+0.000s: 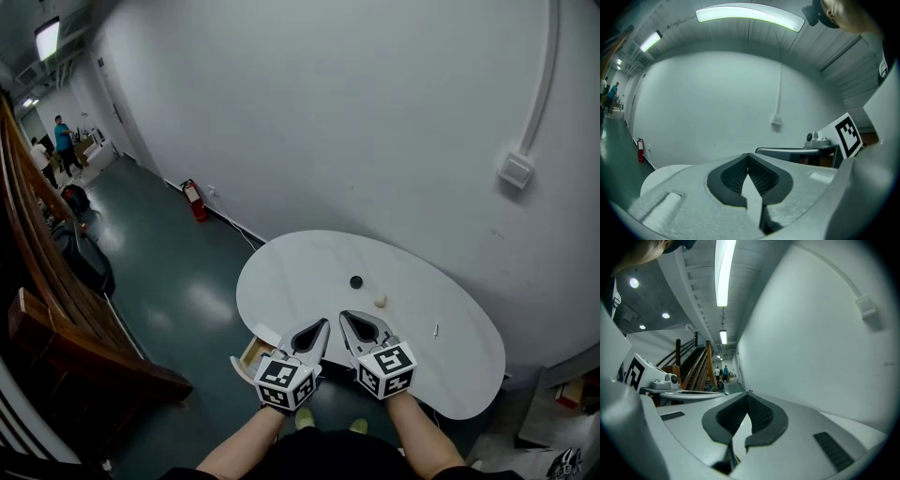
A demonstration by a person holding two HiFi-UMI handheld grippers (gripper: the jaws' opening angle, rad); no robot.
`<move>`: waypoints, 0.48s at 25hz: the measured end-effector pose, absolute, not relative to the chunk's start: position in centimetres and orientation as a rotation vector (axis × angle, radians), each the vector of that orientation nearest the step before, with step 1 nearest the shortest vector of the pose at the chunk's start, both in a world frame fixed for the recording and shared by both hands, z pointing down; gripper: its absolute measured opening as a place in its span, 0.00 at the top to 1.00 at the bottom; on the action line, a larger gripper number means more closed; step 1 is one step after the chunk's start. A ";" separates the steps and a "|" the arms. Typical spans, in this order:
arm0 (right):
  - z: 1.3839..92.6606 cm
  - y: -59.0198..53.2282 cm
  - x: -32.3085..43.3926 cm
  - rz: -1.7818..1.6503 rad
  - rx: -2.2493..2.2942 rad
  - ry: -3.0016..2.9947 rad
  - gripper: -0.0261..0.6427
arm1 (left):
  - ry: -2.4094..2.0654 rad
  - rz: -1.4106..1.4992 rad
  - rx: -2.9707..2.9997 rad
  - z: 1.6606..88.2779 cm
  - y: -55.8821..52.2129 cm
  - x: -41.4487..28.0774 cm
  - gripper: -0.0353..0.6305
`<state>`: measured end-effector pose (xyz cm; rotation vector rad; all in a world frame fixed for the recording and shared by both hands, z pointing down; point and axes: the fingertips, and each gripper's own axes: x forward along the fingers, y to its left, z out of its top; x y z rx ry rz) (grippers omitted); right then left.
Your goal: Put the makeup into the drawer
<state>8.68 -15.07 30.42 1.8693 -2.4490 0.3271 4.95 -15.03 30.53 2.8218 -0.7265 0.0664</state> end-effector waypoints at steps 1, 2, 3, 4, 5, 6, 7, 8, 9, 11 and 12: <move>30.4 -14.8 8.9 0.327 1.872 -2.449 0.94 | -0.728 0.067 2.821 30.5 -14.8 5.1 0.93; 30.4 -14.5 9.0 0.326 1.873 -2.450 0.94 | -0.729 0.067 2.821 30.5 -14.6 5.2 0.93; 30.3 -14.4 9.2 0.323 1.875 -2.451 0.94 | -0.730 0.065 2.823 30.4 -14.4 5.4 0.93; 30.3 -14.2 9.4 0.321 1.876 -2.452 0.94 | -0.732 0.062 2.825 30.4 -14.3 5.5 0.93; 30.3 -14.1 9.5 0.320 1.875 -2.453 0.94 | -0.734 0.061 2.825 30.4 -14.2 5.7 0.93; 30.4 -13.9 9.6 0.322 1.875 -2.454 0.94 | -0.735 0.062 2.823 30.4 -14.1 5.8 0.93; 30.5 -13.7 9.6 0.326 1.873 -2.454 0.94 | -0.736 0.066 2.819 30.5 -13.9 5.9 0.93; 30.6 -13.5 9.7 0.331 1.871 -2.454 0.94 | -0.736 0.071 2.815 30.7 -13.6 5.9 0.93; 30.6 -13.3 9.7 0.336 1.870 -2.454 0.94 | -0.737 0.074 2.813 30.7 -13.4 6.0 0.93; 30.7 -12.9 10.0 0.340 1.870 -2.453 0.94 | -0.736 0.076 2.812 30.8 -12.9 6.3 0.93; 30.8 -12.7 10.2 0.341 1.870 -2.452 0.94 | -0.736 0.076 2.813 30.8 -12.7 6.4 0.93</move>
